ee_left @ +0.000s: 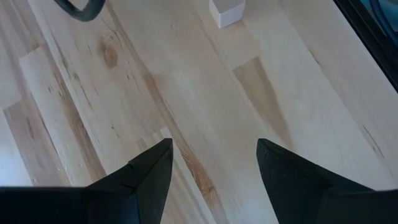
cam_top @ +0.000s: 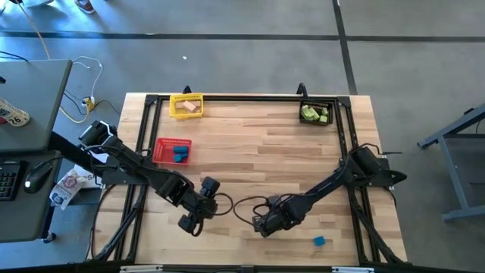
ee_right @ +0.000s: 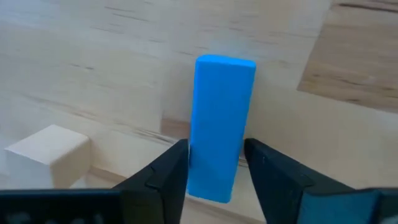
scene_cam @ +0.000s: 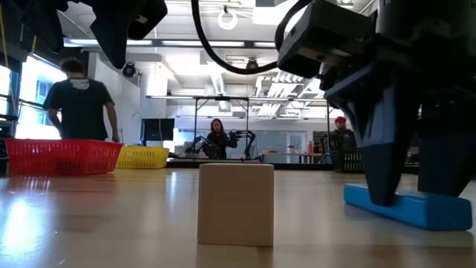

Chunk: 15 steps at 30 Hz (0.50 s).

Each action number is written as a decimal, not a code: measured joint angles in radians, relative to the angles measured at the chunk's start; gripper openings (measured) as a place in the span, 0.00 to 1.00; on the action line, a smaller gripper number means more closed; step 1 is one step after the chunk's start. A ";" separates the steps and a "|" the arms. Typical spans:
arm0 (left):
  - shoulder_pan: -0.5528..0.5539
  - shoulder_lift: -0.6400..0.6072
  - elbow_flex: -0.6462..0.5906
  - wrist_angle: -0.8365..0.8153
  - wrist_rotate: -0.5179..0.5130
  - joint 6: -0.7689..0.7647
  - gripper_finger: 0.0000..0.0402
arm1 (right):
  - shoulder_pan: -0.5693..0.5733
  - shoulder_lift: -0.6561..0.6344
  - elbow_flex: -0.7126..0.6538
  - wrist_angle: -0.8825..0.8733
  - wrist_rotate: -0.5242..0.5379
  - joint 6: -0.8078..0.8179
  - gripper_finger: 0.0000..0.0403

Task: Sort & place blocks by color
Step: Put the blue block into the red bin

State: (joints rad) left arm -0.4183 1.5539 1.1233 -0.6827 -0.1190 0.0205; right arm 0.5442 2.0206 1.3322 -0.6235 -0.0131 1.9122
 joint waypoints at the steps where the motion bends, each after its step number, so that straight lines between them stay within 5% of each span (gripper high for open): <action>1: 0.000 0.000 0.000 0.000 0.000 0.010 0.54 | 0.000 0.000 0.000 -0.010 -0.002 0.000 0.36; 8: 0.000 0.000 0.000 0.000 0.000 0.061 0.54 | 0.000 -0.001 0.000 -0.054 -0.004 -0.010 0.21; 15: 0.000 0.000 0.000 0.000 0.000 0.113 0.54 | 0.001 0.000 -0.003 -0.122 -0.029 -0.069 0.19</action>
State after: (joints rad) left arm -0.4183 1.5539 1.1233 -0.6827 -0.1192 0.1334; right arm 0.5453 2.0201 1.3294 -0.7450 -0.0419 1.8436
